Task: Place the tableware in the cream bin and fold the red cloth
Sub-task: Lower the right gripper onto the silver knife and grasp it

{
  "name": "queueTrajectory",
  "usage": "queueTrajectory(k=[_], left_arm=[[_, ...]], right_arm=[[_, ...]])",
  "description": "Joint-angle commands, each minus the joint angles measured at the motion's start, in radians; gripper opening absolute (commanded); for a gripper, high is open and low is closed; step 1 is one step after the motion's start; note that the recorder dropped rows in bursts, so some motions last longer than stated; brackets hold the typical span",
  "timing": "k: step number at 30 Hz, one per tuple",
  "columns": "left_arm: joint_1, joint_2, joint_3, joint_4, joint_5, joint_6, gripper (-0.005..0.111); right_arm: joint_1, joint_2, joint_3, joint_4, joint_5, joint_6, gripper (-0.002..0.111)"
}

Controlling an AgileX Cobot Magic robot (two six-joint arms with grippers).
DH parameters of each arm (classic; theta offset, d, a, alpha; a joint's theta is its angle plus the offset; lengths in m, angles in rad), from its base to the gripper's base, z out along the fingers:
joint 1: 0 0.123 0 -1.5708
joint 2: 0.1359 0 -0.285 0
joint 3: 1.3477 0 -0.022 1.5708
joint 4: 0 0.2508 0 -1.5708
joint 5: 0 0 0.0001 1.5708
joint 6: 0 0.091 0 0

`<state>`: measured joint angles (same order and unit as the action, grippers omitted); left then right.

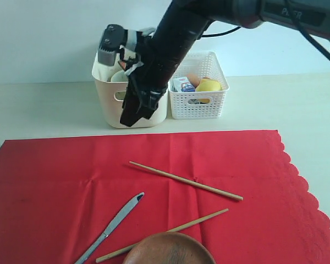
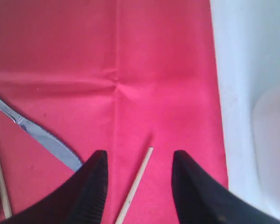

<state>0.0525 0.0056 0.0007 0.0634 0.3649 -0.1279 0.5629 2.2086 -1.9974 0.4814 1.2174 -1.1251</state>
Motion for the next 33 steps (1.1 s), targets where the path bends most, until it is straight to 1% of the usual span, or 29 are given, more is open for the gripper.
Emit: queueTrajectory(k=[1, 6, 12, 17, 25, 33], left_arm=[[-0.005, -0.006, -0.001, 0.006, -0.012, 0.0, 0.001], [-0.005, -0.006, -0.001, 0.006, -0.012, 0.0, 0.001], [-0.005, -0.006, -0.001, 0.006, -0.012, 0.0, 0.001], [-0.005, -0.006, -0.001, 0.006, -0.012, 0.0, 0.001], [-0.005, -0.006, -0.001, 0.006, -0.012, 0.0, 0.001], [-0.005, -0.006, -0.001, 0.006, -0.012, 0.0, 0.001]], right_arm=[[0.076, -0.008, 0.007, -0.117, 0.004, 0.005, 0.042], [0.158, -0.008, 0.028, -0.144, 0.004, 0.005, 0.042], [0.246, -0.008, 0.16, -0.225, 0.004, -0.006, 0.042], [0.305, -0.008, 0.219, -0.253, 0.004, -0.013, 0.042], [0.386, -0.008, 0.282, -0.251, -0.055, -0.035, 0.042], [0.46, -0.008, 0.339, -0.249, -0.16, -0.078, 0.042]])
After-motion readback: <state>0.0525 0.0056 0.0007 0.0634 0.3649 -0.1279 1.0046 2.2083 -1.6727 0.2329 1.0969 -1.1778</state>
